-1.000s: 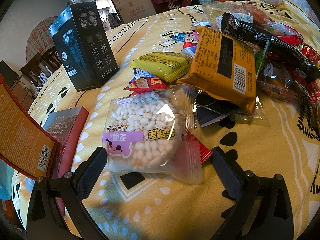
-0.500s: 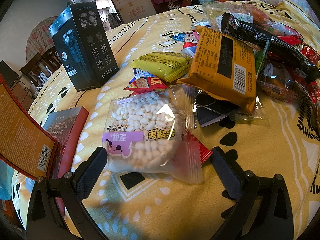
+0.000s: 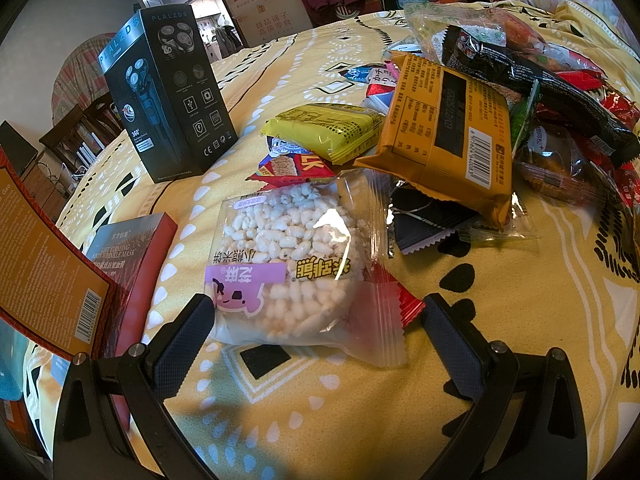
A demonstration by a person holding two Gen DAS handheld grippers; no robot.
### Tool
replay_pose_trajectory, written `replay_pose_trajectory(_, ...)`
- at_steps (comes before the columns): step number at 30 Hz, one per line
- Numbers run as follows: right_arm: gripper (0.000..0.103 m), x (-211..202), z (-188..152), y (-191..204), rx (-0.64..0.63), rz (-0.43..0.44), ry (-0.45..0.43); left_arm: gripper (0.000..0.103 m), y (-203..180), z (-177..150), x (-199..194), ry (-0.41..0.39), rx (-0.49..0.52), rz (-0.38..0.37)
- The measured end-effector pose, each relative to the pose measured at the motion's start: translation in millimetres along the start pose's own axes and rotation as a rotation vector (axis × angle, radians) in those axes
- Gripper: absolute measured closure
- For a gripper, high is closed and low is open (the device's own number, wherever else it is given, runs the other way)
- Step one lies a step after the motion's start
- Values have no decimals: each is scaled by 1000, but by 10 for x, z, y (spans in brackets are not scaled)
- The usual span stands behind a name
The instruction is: Organize snacks
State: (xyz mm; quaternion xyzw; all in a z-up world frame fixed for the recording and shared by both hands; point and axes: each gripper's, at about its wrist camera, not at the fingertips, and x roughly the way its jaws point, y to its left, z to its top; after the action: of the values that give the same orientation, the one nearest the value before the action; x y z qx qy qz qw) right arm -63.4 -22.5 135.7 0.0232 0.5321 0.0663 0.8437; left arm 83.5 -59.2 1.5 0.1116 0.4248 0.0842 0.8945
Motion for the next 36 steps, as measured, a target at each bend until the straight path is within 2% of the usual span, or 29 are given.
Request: replay_pose_trajectory(36,0,-38,19,-1,9,1,-7,0,0,1,0,0,0,0)
